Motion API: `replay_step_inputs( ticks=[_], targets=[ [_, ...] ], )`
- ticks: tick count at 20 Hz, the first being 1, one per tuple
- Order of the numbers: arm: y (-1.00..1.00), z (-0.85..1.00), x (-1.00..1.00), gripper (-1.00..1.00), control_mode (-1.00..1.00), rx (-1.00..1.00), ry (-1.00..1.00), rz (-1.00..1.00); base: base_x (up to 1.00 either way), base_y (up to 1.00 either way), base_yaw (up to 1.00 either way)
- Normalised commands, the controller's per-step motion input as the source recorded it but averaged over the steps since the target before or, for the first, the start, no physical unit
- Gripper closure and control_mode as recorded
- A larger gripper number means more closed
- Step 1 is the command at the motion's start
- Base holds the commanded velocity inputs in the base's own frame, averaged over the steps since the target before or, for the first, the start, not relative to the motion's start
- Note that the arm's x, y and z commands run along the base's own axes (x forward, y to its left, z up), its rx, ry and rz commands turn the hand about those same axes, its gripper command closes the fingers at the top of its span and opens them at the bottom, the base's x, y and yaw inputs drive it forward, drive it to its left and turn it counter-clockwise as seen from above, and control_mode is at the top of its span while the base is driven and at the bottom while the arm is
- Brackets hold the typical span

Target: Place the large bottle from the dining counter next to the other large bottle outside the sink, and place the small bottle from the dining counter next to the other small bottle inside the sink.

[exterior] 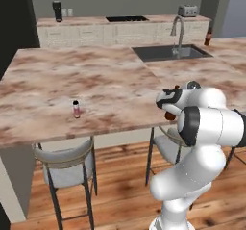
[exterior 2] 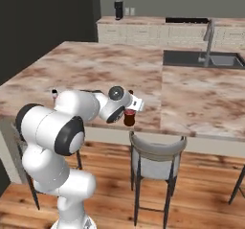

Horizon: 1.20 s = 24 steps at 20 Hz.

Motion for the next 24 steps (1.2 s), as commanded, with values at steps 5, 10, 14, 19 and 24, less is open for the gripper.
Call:
replay_step_inputs(
  ticks=[5,10,14,19,24],
  targets=[
    [0.00,0.00,0.00,1.00,1.00,0.00,0.00,0.00,0.02,-0.96,0.00],
    [0.00,0.00,0.00,1.00,1.00,0.00,0.00,0.00,0.00,-0.99,0.00],
    [0.00,0.00,0.00,1.00,1.00,0.00,0.00,0.00,0.01,-0.98,0.00],
    [0.00,0.00,0.00,1.00,1.00,0.00,0.00,0.00,0.04,-0.99,0.00],
    [0.00,0.00,0.00,1.00,1.00,0.00,0.00,0.00,0.04,-0.98,0.00]
  ],
)
